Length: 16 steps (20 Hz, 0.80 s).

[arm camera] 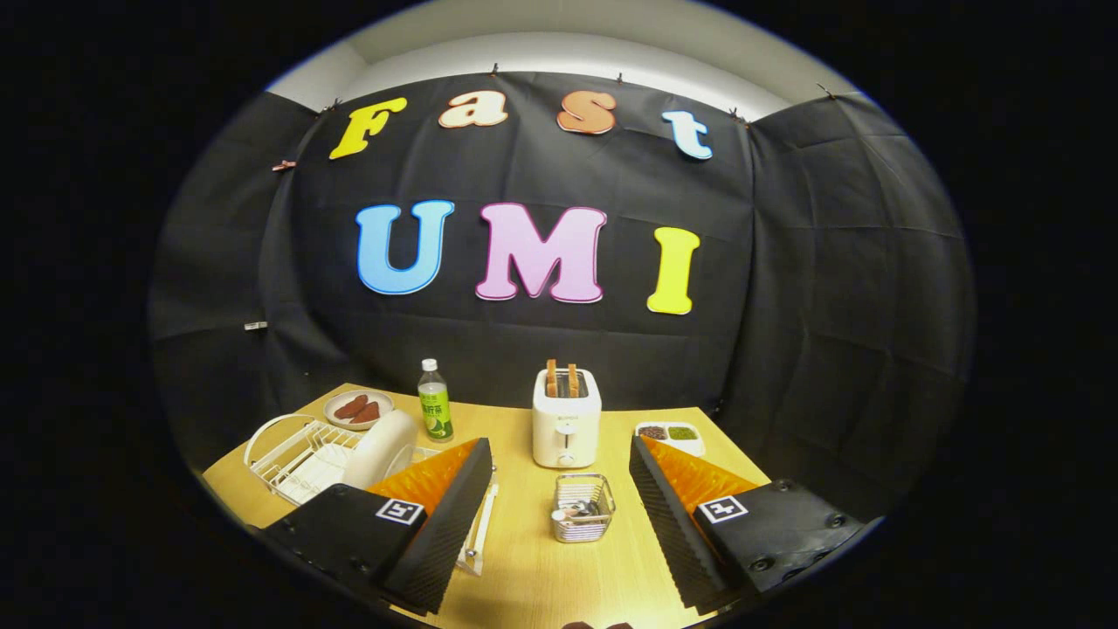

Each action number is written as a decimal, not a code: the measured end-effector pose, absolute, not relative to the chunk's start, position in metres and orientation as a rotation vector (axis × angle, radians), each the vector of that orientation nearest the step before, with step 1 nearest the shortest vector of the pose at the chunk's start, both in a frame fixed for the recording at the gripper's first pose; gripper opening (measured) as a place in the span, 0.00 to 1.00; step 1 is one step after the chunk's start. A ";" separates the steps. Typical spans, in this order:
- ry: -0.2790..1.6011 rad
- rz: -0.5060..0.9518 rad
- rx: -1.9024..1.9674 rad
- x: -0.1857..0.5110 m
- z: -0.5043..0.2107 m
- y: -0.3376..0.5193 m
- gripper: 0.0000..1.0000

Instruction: Take the plate from the dish rack, then take the spoon from the basket and place it into the plate.

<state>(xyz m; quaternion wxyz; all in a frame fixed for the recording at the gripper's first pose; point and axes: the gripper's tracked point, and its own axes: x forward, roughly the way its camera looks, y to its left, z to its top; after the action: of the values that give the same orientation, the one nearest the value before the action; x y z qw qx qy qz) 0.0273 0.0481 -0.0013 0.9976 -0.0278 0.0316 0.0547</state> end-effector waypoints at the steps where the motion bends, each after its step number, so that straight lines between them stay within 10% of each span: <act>1: 0.066 0.133 -0.052 0.032 0.003 0.059 0.98; 16: 0.350 0.373 -0.002 0.121 -0.028 0.207 0.98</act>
<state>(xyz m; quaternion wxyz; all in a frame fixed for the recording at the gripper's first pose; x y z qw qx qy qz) 0.1206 0.2074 -0.0278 0.9675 -0.0009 0.1733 0.1843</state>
